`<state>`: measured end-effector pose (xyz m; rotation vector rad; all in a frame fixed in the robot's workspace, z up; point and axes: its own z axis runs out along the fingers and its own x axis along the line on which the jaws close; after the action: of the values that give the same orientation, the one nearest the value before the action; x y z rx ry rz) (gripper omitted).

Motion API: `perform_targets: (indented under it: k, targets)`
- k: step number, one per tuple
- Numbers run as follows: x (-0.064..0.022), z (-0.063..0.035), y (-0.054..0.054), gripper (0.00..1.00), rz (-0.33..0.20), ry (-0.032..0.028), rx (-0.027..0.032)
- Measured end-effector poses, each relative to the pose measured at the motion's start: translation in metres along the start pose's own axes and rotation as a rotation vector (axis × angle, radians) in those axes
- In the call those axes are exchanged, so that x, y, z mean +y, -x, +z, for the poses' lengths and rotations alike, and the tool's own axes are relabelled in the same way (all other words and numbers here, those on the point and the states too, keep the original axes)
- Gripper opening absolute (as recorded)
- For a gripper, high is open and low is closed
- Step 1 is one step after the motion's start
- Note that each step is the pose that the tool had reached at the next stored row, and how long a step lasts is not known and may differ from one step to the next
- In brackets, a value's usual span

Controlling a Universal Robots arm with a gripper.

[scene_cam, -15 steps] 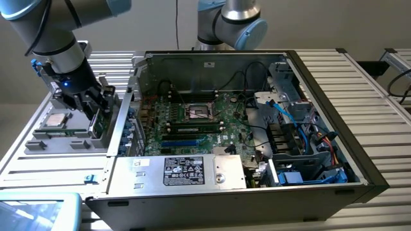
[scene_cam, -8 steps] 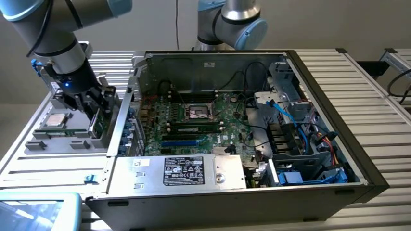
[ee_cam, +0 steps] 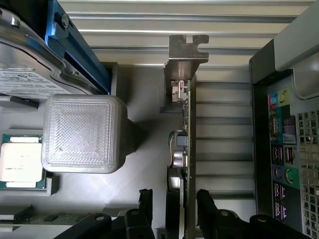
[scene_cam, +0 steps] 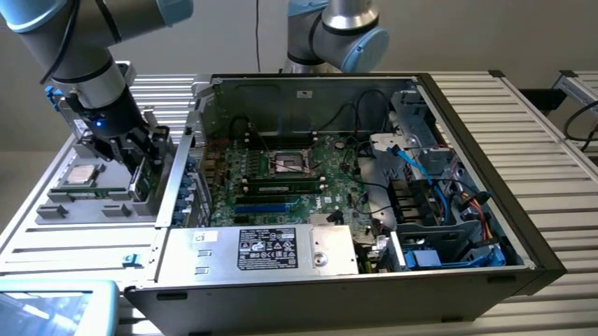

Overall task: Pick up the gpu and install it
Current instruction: 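Pick up the gpu and move the gpu toward the slot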

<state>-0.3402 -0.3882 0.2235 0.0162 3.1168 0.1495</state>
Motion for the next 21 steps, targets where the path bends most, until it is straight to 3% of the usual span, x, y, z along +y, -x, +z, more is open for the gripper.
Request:
perform_targets:
  k: [3,6,14,21]
  targets:
    - [0.0000,0.0003,0.000,0.47,0.000,0.0001,-0.0002]
    - [0.0000,0.0002,0.000,0.29,0.000,0.0000,-0.0003]
    - [0.0001,-0.0008,0.000,0.28,0.000,0.0003,-0.0004]
    - [0.0019,-0.0235,0.001,0.28,0.000,0.0002,-0.0014]
